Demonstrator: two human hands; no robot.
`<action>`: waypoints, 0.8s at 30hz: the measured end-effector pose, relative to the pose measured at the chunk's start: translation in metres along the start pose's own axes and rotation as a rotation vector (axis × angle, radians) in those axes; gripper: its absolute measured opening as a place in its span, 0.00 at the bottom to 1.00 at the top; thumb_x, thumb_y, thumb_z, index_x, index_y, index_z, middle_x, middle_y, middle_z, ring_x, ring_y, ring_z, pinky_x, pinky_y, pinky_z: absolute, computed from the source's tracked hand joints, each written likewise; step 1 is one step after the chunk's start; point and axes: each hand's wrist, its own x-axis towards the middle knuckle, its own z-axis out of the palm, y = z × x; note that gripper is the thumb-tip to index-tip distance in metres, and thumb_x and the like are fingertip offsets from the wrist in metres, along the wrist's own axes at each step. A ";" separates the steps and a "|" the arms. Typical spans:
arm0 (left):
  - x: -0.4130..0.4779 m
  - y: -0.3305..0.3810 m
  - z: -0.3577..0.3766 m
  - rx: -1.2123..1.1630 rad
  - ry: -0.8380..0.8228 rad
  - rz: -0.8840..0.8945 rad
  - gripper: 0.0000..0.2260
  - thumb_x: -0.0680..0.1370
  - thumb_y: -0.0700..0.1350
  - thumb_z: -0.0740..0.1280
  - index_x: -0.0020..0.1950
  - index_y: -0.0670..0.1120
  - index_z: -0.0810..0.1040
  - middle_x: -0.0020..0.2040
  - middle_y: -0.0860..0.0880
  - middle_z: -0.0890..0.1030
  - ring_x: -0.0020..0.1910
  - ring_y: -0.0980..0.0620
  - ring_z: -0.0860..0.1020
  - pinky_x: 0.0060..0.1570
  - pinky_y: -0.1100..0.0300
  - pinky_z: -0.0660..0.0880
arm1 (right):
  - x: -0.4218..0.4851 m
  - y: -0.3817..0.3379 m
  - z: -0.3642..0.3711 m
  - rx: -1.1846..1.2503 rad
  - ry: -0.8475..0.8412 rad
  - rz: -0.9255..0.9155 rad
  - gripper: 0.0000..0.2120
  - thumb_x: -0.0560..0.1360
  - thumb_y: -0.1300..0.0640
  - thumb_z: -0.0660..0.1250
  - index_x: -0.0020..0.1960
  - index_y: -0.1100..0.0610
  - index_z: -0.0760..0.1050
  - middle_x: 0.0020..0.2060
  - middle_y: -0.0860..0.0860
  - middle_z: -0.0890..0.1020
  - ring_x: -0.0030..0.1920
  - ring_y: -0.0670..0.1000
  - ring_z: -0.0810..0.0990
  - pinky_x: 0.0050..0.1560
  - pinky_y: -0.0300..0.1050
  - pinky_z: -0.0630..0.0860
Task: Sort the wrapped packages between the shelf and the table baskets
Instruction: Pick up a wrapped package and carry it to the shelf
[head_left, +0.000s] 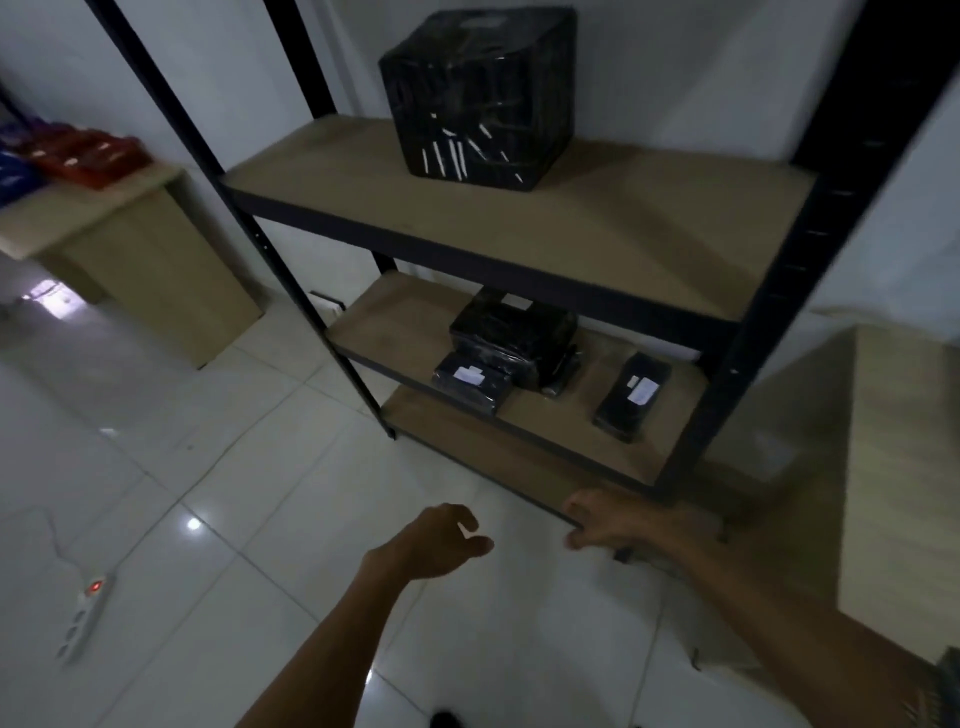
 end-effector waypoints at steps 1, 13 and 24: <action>0.011 -0.009 -0.009 -0.006 -0.013 0.002 0.23 0.76 0.63 0.65 0.65 0.51 0.73 0.58 0.47 0.77 0.54 0.51 0.77 0.59 0.54 0.74 | 0.014 -0.007 -0.002 0.014 0.015 0.007 0.30 0.73 0.47 0.69 0.71 0.54 0.65 0.68 0.50 0.70 0.65 0.51 0.71 0.55 0.35 0.66; 0.156 -0.122 -0.125 -0.003 -0.127 0.109 0.20 0.76 0.59 0.67 0.62 0.49 0.74 0.60 0.49 0.73 0.53 0.53 0.73 0.51 0.62 0.70 | 0.160 -0.103 -0.016 0.109 0.090 0.147 0.34 0.77 0.49 0.66 0.77 0.56 0.55 0.76 0.51 0.57 0.74 0.50 0.59 0.68 0.36 0.57; 0.301 -0.152 -0.163 0.171 0.245 0.388 0.22 0.77 0.48 0.67 0.70 0.43 0.69 0.68 0.45 0.72 0.65 0.45 0.71 0.63 0.49 0.71 | 0.279 -0.124 -0.039 -0.059 0.442 0.223 0.38 0.72 0.50 0.69 0.76 0.50 0.53 0.73 0.52 0.59 0.71 0.55 0.63 0.67 0.49 0.67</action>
